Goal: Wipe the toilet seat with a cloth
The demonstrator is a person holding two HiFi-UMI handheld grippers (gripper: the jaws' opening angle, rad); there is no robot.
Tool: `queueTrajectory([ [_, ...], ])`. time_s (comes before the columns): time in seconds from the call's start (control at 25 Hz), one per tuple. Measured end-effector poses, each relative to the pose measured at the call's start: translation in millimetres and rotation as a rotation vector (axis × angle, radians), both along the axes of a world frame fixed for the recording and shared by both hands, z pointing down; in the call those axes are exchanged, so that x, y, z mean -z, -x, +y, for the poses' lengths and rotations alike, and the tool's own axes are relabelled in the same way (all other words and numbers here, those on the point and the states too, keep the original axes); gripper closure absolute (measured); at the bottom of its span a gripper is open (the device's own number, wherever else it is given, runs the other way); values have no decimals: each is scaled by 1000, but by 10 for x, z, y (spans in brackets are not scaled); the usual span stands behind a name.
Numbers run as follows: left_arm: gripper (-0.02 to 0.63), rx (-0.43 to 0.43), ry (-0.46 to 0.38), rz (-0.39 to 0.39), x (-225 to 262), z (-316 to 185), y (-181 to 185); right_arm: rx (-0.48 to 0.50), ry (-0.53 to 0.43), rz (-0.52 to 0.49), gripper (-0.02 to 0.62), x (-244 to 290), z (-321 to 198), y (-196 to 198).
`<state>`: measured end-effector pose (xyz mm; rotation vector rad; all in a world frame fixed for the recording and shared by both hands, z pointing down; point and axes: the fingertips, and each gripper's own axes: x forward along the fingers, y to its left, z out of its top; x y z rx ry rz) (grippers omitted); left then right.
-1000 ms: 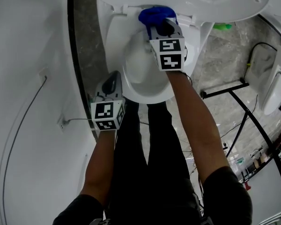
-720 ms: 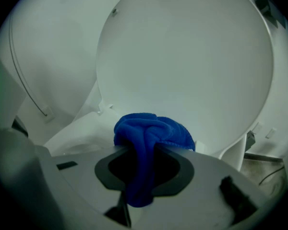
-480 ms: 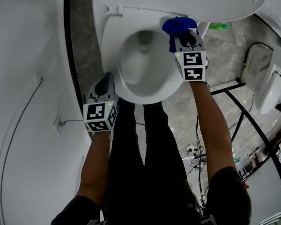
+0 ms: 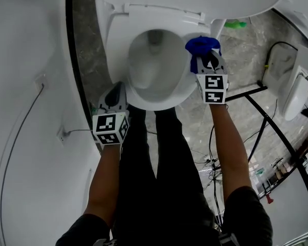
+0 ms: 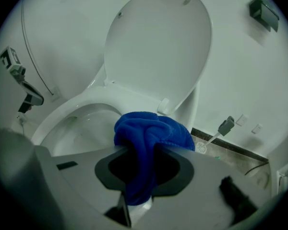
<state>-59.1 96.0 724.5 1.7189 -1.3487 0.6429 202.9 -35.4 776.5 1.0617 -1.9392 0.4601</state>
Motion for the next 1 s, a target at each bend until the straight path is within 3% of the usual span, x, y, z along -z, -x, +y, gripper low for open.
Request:
queueTrajectory([
  [0.28, 595, -24, 6, 10, 11, -21, -61, -4, 51, -44, 512, -46, 593, -63],
  [0.56, 595, -17, 5, 20, 10, -44, -35, 63, 110, -35, 512, -54, 1227, 45],
  [0.76, 597, -53, 4, -37, -23, 4, -15, 115, 158, -25, 512, -79, 1644, 177],
  [1.0, 596, -46, 2, -30, -22, 22, -30, 172, 248, -37, 512, -117, 2080, 427],
])
